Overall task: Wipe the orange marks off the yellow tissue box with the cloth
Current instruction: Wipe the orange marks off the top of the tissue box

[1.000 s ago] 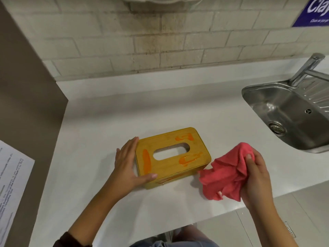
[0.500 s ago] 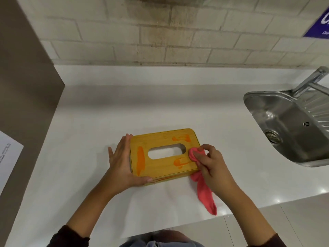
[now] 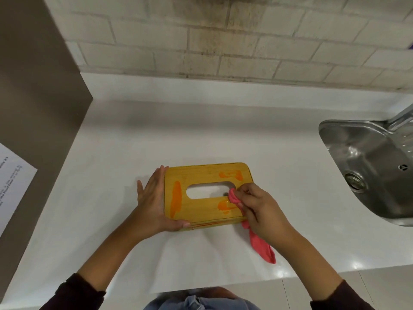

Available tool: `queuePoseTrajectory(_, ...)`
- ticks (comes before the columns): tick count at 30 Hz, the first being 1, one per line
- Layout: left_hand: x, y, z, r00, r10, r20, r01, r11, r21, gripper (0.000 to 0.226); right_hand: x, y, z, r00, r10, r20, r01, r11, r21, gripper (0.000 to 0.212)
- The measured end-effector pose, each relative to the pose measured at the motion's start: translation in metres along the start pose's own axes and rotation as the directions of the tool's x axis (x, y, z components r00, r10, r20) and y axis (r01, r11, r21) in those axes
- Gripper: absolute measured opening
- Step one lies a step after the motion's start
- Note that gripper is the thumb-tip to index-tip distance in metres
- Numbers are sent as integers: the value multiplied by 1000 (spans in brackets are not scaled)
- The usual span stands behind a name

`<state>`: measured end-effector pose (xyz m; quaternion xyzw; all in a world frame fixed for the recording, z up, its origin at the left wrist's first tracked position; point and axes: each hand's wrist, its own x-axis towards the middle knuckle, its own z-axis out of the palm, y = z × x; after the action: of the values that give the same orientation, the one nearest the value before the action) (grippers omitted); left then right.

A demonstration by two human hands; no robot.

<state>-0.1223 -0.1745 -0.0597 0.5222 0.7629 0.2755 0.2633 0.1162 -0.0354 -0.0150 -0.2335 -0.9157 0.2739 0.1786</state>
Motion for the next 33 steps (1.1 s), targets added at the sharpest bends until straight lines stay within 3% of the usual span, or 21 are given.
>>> queuePoseTrajectory(4, 0, -2, 1, 999, -7, 38, 6, 1000, 27, 132, -14, 11, -7, 993, -64, 101, 66, 998, -17, 32)
queuePoseTrajectory(7, 4, -3, -1, 997, 42, 58, -44, 998, 36, 137, -19, 23, -15, 998, -65, 6, 65, 981, -182, 26)
queuePoseTrajectory(10, 6, -2, -4, 996, 51, 76, -55, 997, 48, 138, -19, 19, -11, 997, 6, -75, -12, 997, -80, 24)
queuePoseTrajectory(13, 8, -2, -5, 997, 49, 57, -55, 994, 94, 137, -19, 5, 3, 976, 182, -123, -173, 982, 78, 28)
queuePoseTrajectory(15, 8, -2, -4, 998, 45, 42, -49, 991, 122, 138, -22, 1, 9, 950, 279, -144, -285, 958, -23, 27)
queuePoseTrajectory(19, 7, -1, -5, 999, 30, 32, -35, 987, 157, 139, -29, -11, 14, 927, 341, -159, -363, 921, -142, 21)
queuePoseTrajectory(25, 7, 1, -6, 998, 29, 57, -35, 992, 120, 140, -12, -15, 13, 948, 208, -240, -260, 943, -209, 17)
queuePoseTrajectory(28, 7, 1, -6, 997, 37, 61, -44, 992, 115, 140, -4, -16, 21, 964, 190, -187, -213, 971, -109, 21)
queuePoseTrajectory(33, 8, -1, -6, 998, 35, 52, -41, 993, 112, 139, -15, -16, 13, 999, 45, -25, -48, 993, -106, 28)
